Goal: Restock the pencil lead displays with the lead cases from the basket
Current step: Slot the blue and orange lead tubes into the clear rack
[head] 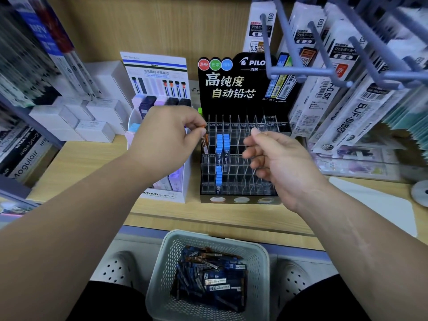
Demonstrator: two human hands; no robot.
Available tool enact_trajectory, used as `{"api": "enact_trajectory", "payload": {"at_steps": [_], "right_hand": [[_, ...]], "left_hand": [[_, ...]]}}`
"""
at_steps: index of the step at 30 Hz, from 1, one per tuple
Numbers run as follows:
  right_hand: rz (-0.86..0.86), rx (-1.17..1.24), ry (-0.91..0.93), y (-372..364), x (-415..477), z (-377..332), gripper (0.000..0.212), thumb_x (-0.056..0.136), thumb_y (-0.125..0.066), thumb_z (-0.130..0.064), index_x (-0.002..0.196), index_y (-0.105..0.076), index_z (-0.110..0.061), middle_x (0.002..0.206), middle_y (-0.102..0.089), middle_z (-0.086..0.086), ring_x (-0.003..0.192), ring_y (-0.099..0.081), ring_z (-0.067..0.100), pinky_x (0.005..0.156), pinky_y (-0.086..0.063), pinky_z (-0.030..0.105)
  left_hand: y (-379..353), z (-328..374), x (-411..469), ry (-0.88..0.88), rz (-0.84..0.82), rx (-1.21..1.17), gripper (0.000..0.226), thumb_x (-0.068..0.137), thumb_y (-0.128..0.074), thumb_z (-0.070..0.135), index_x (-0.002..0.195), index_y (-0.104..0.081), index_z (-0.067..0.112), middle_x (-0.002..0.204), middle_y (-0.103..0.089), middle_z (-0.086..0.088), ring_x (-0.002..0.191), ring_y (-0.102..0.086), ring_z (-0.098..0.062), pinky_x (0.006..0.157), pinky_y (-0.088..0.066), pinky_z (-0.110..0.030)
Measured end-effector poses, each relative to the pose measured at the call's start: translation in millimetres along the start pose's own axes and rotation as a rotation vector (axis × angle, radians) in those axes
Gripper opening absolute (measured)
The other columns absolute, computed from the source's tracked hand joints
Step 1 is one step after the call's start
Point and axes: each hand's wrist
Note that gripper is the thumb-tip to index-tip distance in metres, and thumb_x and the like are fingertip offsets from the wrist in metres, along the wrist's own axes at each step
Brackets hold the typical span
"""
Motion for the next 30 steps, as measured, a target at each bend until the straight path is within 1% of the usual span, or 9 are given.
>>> {"api": "enact_trajectory", "payload": {"at_steps": [7,9,11,12,14,17,21,26,30], "right_hand": [[-0.008,-0.011,0.008,1.9,0.3,0.3,0.025,0.099,-0.061,-0.039,0.089,-0.072,-0.02,0.076,-0.07,-0.002,0.064,-0.054,0.01,0.057,-0.039,0.025],[-0.011,-0.014,0.01,1.5,-0.1,0.1,0.025,0.099,-0.061,-0.04,0.088,-0.072,-0.02,0.076,-0.07,-0.002,0.064,-0.055,0.01,0.057,-0.039,0.025],[-0.016,-0.015,0.01,0.8,-0.4,0.2,0.025,0.099,-0.06,-0.04,0.088,-0.071,-0.02,0.075,-0.07,-0.003,0.064,-0.054,0.01,0.058,-0.04,0.025],[-0.018,-0.017,0.01,0.5,-1.0,0.0,0.025,0.099,-0.06,-0.04,0.088,-0.071,-0.02,0.075,-0.07,-0.003,0.064,-0.054,0.01,0.058,-0.04,0.025],[-0.022,-0.021,0.008,0.2,-2.0,0.1,0.026,0.099,-0.06,-0.04,0.088,-0.071,-0.02,0.075,-0.07,-0.003,0.063,-0.054,0.01,0.058,-0.04,0.025],[-0.027,-0.026,0.001,0.4,-2.8,0.6,0.025,0.099,-0.061,-0.04,0.09,-0.072,-0.019,0.076,-0.07,-0.003,0.064,-0.055,0.01,0.058,-0.041,0.025],[-0.043,-0.056,-0.008,1.3,-1.6,2.6,0.025,0.099,-0.061,-0.041,0.09,-0.073,-0.02,0.078,-0.071,-0.003,0.066,-0.056,0.011,0.061,-0.042,0.027],[-0.079,-0.137,-0.011,3.5,-3.5,5.7,0.025,0.099,-0.06,-0.041,0.093,-0.073,-0.02,0.08,-0.073,-0.003,0.07,-0.059,0.011,0.064,-0.044,0.029],[-0.115,-0.278,0.073,9.2,-14.0,10.5,0.019,0.099,-0.062,-0.033,0.091,-0.072,-0.018,0.078,-0.072,-0.004,0.069,-0.06,0.01,0.061,-0.046,0.027]], "left_hand": [[-3.8,-5.6,1.0,0.067,-0.067,0.019,0.005,0.087,-0.074,0.014,0.089,-0.078,0.015,0.054,-0.05,0.027,0.06,-0.053,0.015,0.058,-0.034,-0.001],[-7.9,-6.4,-0.7,0.018,-0.074,0.047,0.005,0.085,-0.075,0.013,0.088,-0.079,0.014,0.062,-0.061,0.021,0.06,-0.054,0.009,0.063,-0.038,-0.005],[-12.8,-8.7,-2.1,-0.05,-0.074,0.087,0.005,0.082,-0.077,0.012,0.086,-0.079,0.013,0.076,-0.07,0.005,0.068,-0.057,-0.001,0.074,-0.051,-0.028],[-14.8,-9.5,-2.6,-0.064,-0.069,0.104,0.004,0.081,-0.078,0.012,0.085,-0.079,0.013,0.078,-0.07,0.0,0.072,-0.061,-0.012,0.074,-0.054,-0.036],[-17.6,-10.2,-3.5,-0.06,-0.055,0.146,0.003,0.079,-0.079,0.014,0.08,-0.076,0.014,0.078,-0.066,-0.001,0.075,-0.063,-0.023,0.07,-0.055,-0.043],[-20.6,-9.1,-4.5,-0.053,-0.038,0.191,0.008,0.078,-0.08,0.018,0.075,-0.073,0.017,0.077,-0.062,0.002,0.073,-0.063,-0.025,0.066,-0.055,-0.044],[-21.6,-6.8,-4.4,-0.056,-0.03,0.22,0.01,0.079,-0.078,0.021,0.073,-0.071,0.019,0.076,-0.057,0.007,0.074,-0.062,-0.024,0.064,-0.054,-0.043],[-20.6,-11.0,-8.2,-0.071,-0.013,0.215,0.012,0.078,-0.08,0.025,0.081,-0.072,0.018,0.08,-0.065,0.0,0.076,-0.063,-0.026,0.067,-0.054,-0.044],[-11.7,-12.0,-21.1,-0.127,0.0,0.212,0.013,0.082,-0.076,0.03,0.083,-0.071,0.018,0.079,-0.066,0.0,0.076,-0.062,-0.024,0.066,-0.054,-0.044]]}}
Point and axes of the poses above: each hand's wrist, its own x-axis towards the middle knuckle, its own y-axis out of the back of the hand, z = x × y
